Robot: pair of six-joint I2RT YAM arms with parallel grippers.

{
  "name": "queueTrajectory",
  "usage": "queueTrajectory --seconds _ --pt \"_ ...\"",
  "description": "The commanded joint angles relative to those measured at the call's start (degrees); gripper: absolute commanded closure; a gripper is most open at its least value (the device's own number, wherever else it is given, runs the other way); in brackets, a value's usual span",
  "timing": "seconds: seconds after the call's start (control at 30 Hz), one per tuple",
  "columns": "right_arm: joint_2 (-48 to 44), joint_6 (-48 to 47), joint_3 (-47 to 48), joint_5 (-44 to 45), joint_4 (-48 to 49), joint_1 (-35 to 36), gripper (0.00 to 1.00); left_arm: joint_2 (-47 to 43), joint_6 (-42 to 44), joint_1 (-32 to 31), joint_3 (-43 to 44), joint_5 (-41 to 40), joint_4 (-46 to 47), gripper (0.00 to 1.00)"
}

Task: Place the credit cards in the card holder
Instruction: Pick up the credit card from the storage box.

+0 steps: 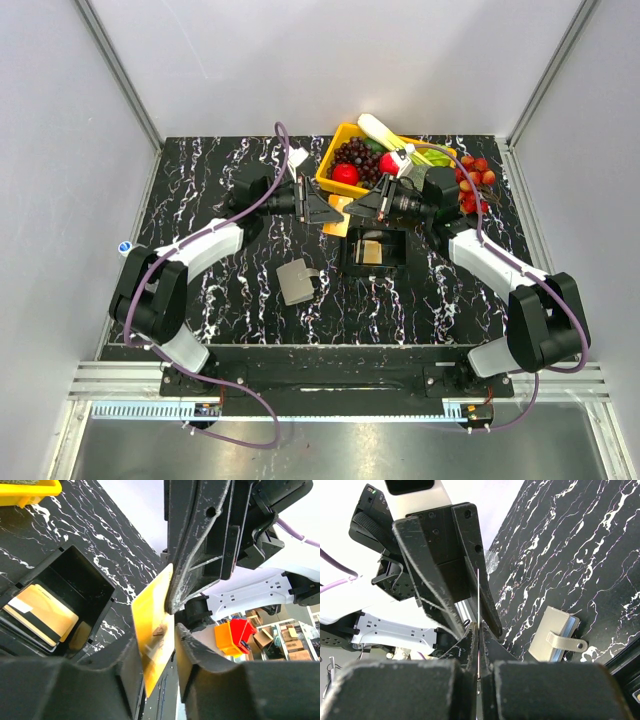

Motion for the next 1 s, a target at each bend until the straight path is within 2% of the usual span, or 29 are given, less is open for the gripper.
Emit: queueTrajectory --seconds 0.0,0.1,0.33,0.4,0.43,0.7,0.83,0.93,0.97 --pt "-1.8 -0.9 0.2 0.4 1.8 -0.1 1.00 -2.6 2.7 1.4 0.5 -0.6 -0.3 0.69" --pt "-1.7 -0.9 0.2 0.3 1.8 -0.2 1.00 -2.8 3.6 2.2 0.7 -1.0 -1.6 0.80" --pt "-1.0 -0.6 0.2 -0.1 2.0 -0.2 1.00 -2.8 3.2 2.3 1.2 -1.1 -1.3 0.91" --pt "-0.9 -0.7 0.3 -0.4 2.0 -0.2 1.00 -2.9 3.2 2.3 0.9 -1.3 -1.3 0.87" --pt "-0.7 -0.6 0.3 -0.4 2.0 -0.2 1.00 -2.9 3.1 2.4 0.8 -1.4 -1.3 0.81" --pt "-0.3 -0.6 0.4 -1.2 2.0 -0.2 1.00 -2.9 2.7 2.5 1.1 -2.7 -1.1 0.80" --pt "-0.1 -0.6 0.1 -1.4 2.0 -0.2 1.00 -2.1 2.4 2.5 1.6 -2.2 -0.9 0.84" --pt "0.1 -0.5 0.2 -1.7 2.0 -0.2 1.00 -2.0 1.1 2.5 0.9 -2.2 0.9 0.77" --pt "0.3 -0.5 0.2 -1.6 2.0 -0.2 1.00 -2.2 1.0 2.5 0.8 -2.5 1.1 0.77"
